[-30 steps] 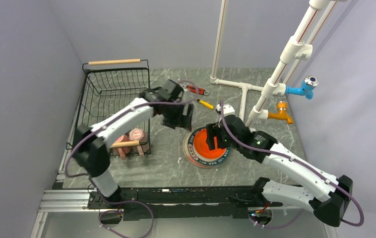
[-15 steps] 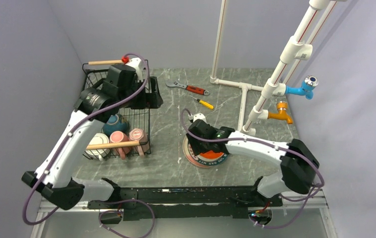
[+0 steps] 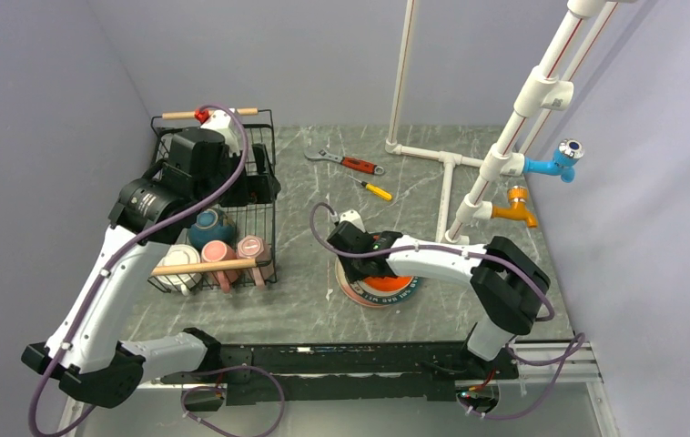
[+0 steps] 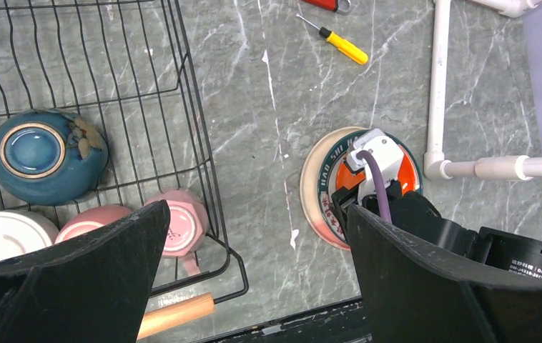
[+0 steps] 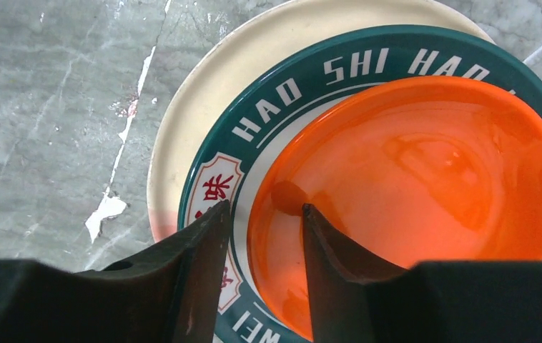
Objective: Load the mixed dishes into the dish rack
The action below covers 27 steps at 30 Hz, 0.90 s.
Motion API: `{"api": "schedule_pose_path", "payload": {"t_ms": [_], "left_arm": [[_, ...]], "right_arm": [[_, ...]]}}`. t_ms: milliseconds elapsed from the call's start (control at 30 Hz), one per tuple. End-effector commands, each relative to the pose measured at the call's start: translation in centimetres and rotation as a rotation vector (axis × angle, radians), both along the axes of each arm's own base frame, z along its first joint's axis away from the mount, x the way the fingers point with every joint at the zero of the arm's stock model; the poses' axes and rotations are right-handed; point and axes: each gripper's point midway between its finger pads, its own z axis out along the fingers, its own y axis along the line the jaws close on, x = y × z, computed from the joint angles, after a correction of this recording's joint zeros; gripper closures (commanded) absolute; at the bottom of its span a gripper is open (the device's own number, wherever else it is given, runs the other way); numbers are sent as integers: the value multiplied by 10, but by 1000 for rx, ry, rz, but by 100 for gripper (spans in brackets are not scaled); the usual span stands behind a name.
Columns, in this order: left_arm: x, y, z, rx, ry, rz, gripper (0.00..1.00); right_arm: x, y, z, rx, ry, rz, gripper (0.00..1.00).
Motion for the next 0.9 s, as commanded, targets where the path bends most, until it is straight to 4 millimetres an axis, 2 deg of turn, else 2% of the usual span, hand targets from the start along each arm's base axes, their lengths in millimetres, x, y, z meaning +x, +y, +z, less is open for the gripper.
{"api": "schedule_pose_path", "payload": {"t_ms": [0,167,233,333,500,633,867], "left_arm": [[6,5,9,3,-47,15,0],[8,3,9,3,-46,10,1],[9,3,10,3,-48,7,1],[11,3,11,6,-49,3,1],[13,-3,6,-3,-29,-13,1],[17,-18,-8,-45,23,-71,1],[18,-64,-55,-218,270,-241,5]], "right_arm": [[9,8,8,-21,-63,2,61],[10,12,8,-30,-63,29,83],[10,16,14,-12,-70,50,92],[6,26,30,54,-75,100,100],[-5,37,63,173,-81,171,100],[-13,40,83,254,-109,226,100],[-17,32,89,308,-146,221,100]]}}
